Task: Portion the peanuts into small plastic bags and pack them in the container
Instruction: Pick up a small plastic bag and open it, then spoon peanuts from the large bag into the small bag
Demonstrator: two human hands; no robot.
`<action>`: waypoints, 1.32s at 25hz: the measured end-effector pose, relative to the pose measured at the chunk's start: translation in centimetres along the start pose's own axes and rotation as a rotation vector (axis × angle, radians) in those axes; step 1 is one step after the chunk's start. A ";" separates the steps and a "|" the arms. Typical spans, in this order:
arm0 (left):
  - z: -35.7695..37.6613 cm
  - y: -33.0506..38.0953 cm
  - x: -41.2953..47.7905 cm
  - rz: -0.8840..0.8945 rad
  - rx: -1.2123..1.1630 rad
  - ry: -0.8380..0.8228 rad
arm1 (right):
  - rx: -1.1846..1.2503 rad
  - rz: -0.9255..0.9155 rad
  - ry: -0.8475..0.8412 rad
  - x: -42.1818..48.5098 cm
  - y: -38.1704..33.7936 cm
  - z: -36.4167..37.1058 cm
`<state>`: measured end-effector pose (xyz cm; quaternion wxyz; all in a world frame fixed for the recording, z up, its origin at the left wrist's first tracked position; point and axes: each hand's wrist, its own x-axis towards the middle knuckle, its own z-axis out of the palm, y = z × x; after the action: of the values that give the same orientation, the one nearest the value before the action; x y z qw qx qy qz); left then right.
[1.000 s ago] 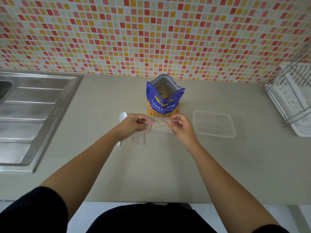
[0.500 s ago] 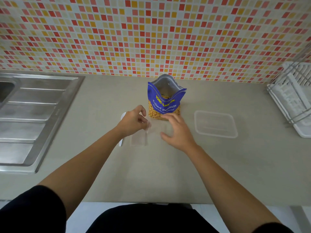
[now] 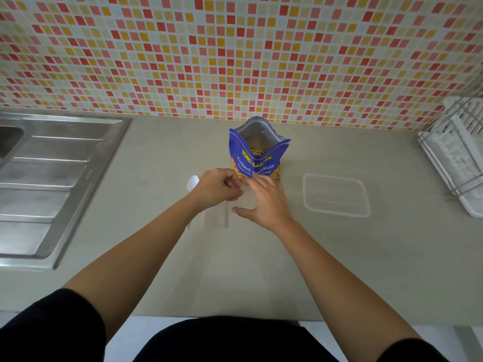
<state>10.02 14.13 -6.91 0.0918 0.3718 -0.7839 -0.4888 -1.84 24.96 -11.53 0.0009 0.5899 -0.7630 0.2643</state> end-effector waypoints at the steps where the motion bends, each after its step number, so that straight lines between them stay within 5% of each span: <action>1: 0.0 0.1 0.1 -0.018 -0.009 0.010 | 0.008 0.001 0.017 -0.1 0.1 0.0; 15: -0.6 -1.2 0.0 -0.065 -0.134 0.013 | 0.386 0.166 -0.030 -0.2 -0.1 -0.1; 19: -1.5 -2.1 -0.1 -0.082 -0.388 0.028 | 0.632 0.279 -0.034 -0.4 -0.5 -0.3; 20: -1.8 -3.0 0.0 -0.114 -0.359 0.144 | 0.690 0.301 -0.026 -0.4 -0.4 -0.5; 22: -2.3 -6.1 0.3 -0.246 0.062 0.351 | 0.772 0.330 0.013 -0.6 -0.3 -0.8; 24: -2.1 -9.3 -0.1 -0.406 0.430 0.330 | 0.823 0.351 0.061 -0.8 -0.1 -0.9; 26: -1.5 -11.4 -0.2 -0.473 0.502 0.257 | 0.858 0.372 0.098 -0.8 0.1 -1.0; 30: -1.7 -11.1 0.0 -0.516 0.311 0.231 | 0.909 0.397 0.156 -0.7 0.5 -1.4; 33: -3.7 -7.4 1.2 -0.372 -0.122 0.469 | 0.942 0.405 0.210 -0.2 0.9 -2.5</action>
<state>14.71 8.94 -11.47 0.2013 0.6056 -0.6290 -0.4440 -3.34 26.33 -9.76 -0.2393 0.3374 -0.6559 0.6314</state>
